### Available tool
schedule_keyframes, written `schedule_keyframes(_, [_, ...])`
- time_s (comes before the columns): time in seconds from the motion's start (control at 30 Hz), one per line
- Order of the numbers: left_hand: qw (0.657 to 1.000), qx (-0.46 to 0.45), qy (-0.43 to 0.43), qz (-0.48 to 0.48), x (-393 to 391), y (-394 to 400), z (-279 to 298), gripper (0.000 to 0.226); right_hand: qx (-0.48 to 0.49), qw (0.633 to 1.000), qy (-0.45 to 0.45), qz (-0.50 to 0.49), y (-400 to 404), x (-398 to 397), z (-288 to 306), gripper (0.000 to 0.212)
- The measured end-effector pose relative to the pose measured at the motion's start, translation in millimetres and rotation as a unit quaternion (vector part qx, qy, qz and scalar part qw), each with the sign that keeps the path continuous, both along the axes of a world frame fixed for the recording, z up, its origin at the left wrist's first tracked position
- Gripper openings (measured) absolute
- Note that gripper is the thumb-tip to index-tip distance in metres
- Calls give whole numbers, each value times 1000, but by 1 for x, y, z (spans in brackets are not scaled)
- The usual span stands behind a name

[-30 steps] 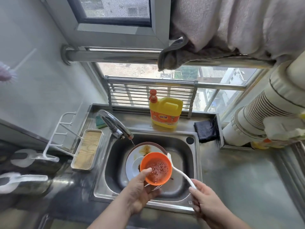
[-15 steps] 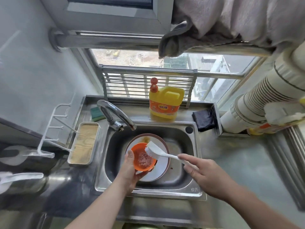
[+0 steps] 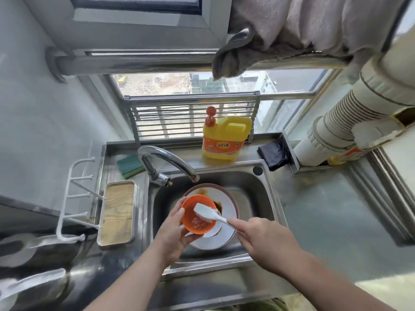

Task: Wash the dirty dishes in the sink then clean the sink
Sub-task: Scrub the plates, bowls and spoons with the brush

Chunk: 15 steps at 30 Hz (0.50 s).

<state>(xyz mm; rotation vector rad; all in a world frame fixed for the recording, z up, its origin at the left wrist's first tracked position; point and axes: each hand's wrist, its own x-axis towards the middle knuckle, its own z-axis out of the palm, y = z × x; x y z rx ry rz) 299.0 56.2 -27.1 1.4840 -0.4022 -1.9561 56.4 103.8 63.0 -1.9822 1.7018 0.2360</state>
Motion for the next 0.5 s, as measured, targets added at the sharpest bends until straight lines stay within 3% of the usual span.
schedule_keyframes(0.23, [998, 20, 58, 20, 16, -4, -12, 29, 25, 1000, -9, 2, 7, 32, 2, 44])
schedule_keyframes(0.5, [996, 36, 76, 38, 29, -5, -32, 26, 36, 995, -30, -86, 15, 26, -15, 37])
